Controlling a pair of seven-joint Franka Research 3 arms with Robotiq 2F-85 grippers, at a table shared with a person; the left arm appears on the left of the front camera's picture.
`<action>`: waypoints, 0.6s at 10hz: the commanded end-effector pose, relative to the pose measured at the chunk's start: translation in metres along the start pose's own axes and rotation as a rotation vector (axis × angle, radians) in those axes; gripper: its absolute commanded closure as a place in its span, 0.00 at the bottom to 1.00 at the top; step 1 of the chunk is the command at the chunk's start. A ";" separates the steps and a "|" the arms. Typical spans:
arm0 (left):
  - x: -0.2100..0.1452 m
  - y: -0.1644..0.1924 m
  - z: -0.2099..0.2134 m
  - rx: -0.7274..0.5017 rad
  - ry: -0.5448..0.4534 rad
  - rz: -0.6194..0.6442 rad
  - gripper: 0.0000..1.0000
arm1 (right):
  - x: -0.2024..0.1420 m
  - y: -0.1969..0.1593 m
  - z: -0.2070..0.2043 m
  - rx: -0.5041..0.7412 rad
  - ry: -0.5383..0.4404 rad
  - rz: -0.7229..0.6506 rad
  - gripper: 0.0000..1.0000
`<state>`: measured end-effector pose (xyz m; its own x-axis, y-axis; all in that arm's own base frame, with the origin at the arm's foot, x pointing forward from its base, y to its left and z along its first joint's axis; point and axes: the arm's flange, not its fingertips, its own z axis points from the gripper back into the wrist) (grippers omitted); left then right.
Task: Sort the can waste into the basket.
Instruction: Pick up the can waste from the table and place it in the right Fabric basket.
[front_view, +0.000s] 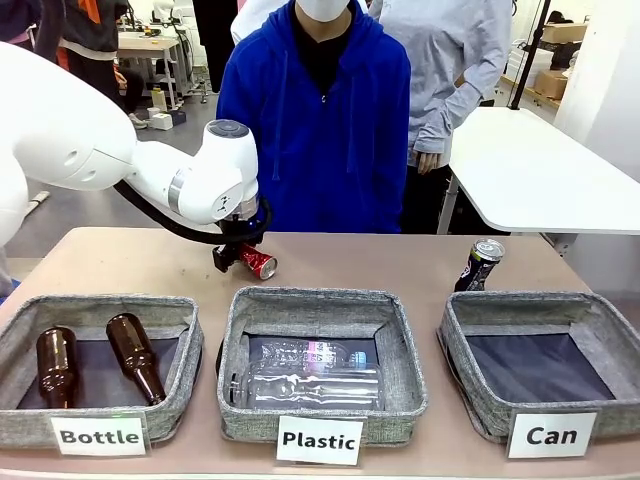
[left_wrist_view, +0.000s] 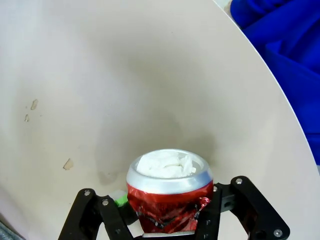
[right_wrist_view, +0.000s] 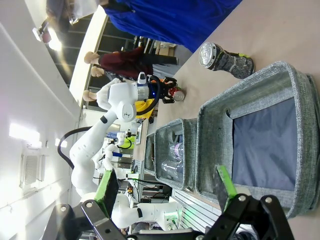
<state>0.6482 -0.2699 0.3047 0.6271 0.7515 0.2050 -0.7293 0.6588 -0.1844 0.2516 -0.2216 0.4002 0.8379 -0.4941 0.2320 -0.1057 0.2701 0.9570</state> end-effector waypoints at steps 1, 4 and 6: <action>0.008 0.014 0.008 -0.016 0.013 -0.032 1.00 | 0.002 0.001 -0.001 0.020 -0.016 0.025 0.00; 0.021 0.048 0.076 -0.062 0.016 -0.150 1.00 | 0.002 0.001 -0.001 0.020 -0.016 0.025 0.00; 0.016 0.075 0.149 -0.109 0.017 -0.422 1.00 | 0.002 0.001 -0.001 0.020 -0.016 0.025 0.00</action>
<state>0.5967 -0.2310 0.4123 0.7911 0.5449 0.2779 -0.5083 0.8384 -0.1971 0.2516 -0.2216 0.4002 0.8380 -0.4940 0.2319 -0.1056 0.2702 0.9570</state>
